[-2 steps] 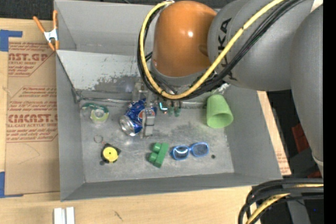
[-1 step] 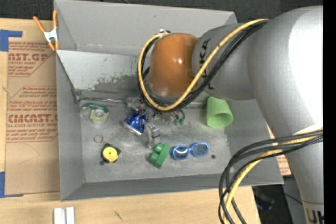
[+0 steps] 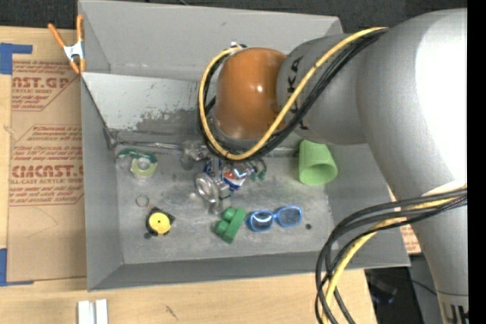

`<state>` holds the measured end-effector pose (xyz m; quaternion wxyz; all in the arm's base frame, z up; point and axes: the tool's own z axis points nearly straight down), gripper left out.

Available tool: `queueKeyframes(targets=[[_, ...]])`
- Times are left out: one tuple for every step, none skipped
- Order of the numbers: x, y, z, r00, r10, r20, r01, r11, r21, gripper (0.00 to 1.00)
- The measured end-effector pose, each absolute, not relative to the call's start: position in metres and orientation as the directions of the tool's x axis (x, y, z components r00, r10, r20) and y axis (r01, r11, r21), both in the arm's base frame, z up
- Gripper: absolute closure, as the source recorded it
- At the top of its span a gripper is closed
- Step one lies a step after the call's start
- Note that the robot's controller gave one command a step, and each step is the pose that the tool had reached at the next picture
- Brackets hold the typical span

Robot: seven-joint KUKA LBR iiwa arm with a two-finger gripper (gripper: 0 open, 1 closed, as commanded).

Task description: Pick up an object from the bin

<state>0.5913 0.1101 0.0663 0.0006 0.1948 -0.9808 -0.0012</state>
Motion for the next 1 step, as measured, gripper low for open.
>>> queueKeyframes(targets=[[0.5938,0.0752,0.0698,-0.951,-0.309,-0.002,-0.309,0.951,0.0,0.0]])
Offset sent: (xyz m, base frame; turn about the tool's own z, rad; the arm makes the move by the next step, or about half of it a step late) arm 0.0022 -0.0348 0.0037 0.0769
